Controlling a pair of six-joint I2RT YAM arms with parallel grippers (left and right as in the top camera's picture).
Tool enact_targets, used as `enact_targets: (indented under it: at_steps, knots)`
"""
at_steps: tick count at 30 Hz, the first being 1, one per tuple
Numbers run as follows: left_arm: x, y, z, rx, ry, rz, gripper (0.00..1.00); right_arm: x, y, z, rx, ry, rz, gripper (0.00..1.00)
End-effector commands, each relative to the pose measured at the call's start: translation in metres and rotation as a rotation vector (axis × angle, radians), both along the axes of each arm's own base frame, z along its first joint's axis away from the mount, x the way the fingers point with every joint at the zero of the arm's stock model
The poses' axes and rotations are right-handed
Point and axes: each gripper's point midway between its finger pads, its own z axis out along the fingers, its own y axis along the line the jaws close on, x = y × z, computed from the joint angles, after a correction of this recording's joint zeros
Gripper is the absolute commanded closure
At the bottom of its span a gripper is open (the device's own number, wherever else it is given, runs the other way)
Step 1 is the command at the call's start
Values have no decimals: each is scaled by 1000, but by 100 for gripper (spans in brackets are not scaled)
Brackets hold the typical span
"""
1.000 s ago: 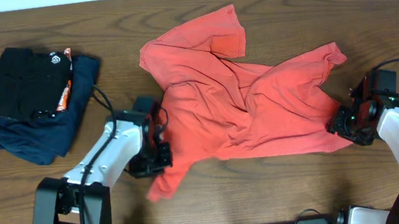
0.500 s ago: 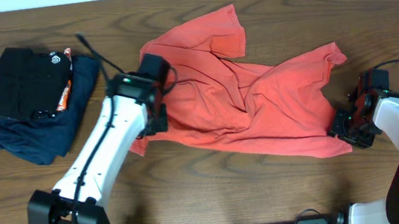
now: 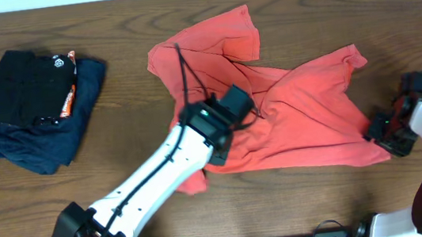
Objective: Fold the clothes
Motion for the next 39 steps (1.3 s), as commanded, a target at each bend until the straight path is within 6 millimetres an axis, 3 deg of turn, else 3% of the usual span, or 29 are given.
enact_targets:
  at_steps: [1,4,9,12,19,23,25,31,39]
  knots:
    - [-3,-9,4,-3,-14,-32,48,-27,-37,-4,-110,117,-110,46]
    - [-8,-8,4,0,-8,2,47,-21,-38,3,-68,95,-139,46]
    - [-4,13,4,2,-2,203,46,-13,-31,7,-23,74,-120,44]
    - [11,27,4,-26,-25,332,37,-10,-27,7,-10,62,-109,43]
    - [57,60,1,-103,-107,509,29,-7,-27,7,-12,55,-93,43]
    - [66,86,0,-102,-109,597,29,28,5,20,179,-116,77,45]
    - [73,93,-1,-145,-100,640,25,43,9,36,196,-183,115,44]
    - [109,93,-5,-369,-87,673,20,70,19,78,134,-298,207,41]
    - [169,74,-42,-619,-70,617,19,71,51,73,160,-256,316,41]
